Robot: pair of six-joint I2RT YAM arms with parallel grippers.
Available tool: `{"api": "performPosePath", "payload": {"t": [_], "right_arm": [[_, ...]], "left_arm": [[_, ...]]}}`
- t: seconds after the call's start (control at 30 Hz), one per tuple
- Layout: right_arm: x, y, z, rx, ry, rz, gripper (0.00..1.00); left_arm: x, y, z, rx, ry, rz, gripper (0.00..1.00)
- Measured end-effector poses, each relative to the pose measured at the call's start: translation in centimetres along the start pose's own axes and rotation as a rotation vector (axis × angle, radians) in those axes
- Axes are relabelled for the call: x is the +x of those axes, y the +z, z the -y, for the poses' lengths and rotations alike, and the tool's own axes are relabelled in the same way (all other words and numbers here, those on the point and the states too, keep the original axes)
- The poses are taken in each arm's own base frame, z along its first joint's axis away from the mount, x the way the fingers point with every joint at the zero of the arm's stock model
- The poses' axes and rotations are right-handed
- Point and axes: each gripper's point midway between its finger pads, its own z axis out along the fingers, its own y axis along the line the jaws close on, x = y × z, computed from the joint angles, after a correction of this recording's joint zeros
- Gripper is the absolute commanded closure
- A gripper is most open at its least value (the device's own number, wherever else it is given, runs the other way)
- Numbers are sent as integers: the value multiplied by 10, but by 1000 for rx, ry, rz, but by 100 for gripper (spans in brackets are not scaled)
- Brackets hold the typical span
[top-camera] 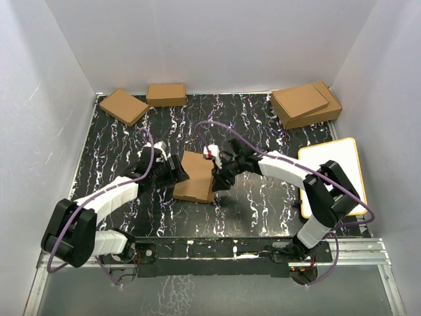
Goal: Fold the paper box
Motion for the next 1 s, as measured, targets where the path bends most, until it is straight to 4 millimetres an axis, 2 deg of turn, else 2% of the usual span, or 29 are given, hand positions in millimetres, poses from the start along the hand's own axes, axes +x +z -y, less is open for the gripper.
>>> {"api": "performPosePath", "payload": {"t": [0.1,0.27,0.37,0.43,0.6,0.83,1.0], "right_arm": [[-3,-18,17,30,70,53,64],[-15,-58,50,124,145,183,65],[-17,-78,69,176,196,244,62],[-15,-86,77,196,228,263,62],[-18,-77,90,150,288,266,60],[-31,-52,150,106,361,241,59],[-32,-36,176,84,402,211,57]], "left_arm": [[-10,-10,8,14,18,35,30],[-19,-30,25,84,43,84,49],[-15,-45,32,137,47,103,58],[-7,-52,31,156,42,98,60],[18,-62,22,154,4,43,62],[47,-62,6,104,-52,-68,63],[60,-51,-4,56,-78,-141,62]]}}
